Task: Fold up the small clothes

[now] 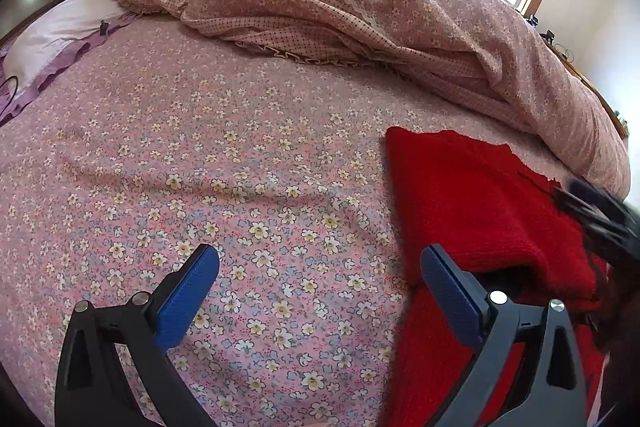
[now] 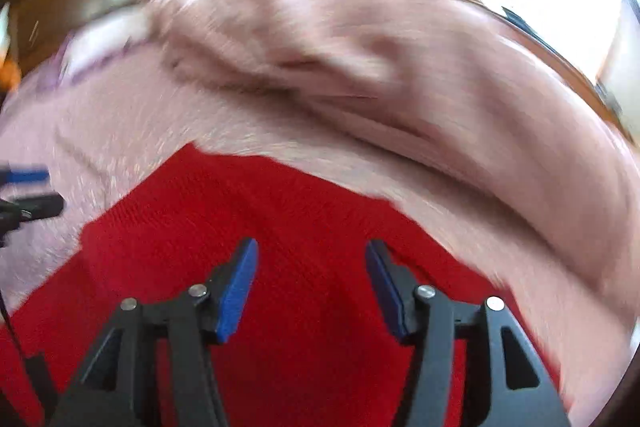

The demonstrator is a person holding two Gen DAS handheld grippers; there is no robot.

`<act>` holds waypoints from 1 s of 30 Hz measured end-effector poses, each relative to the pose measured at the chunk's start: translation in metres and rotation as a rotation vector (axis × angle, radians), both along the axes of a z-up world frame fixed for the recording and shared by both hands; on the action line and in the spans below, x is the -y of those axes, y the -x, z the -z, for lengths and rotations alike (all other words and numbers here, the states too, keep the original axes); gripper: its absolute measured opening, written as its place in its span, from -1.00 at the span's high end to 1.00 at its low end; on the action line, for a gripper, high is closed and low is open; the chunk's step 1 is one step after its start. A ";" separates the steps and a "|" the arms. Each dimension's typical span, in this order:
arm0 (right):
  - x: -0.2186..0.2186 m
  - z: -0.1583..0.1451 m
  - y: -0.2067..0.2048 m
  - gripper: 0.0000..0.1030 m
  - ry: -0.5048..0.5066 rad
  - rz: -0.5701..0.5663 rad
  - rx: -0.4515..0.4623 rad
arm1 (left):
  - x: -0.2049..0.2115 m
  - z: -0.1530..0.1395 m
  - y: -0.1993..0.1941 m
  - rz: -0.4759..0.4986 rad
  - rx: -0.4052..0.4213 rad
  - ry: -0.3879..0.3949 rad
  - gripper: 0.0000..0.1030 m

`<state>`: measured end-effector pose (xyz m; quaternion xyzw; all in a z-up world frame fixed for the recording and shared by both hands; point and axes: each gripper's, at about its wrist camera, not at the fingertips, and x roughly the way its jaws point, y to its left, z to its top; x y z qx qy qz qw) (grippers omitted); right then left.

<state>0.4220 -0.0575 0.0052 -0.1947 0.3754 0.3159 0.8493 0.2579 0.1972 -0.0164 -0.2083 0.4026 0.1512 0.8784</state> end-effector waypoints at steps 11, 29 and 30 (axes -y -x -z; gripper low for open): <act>0.195 0.034 0.022 -0.34 -0.309 0.489 -0.310 | 0.024 0.005 -0.006 0.025 -0.015 -0.040 -0.90; 0.166 0.025 0.028 -0.33 -0.089 0.446 -0.143 | 0.021 -0.004 -0.003 0.036 0.009 -0.039 -0.90; 0.171 0.026 0.034 -0.33 -0.108 0.460 -0.140 | 0.023 -0.004 -0.004 0.042 0.009 -0.044 -0.90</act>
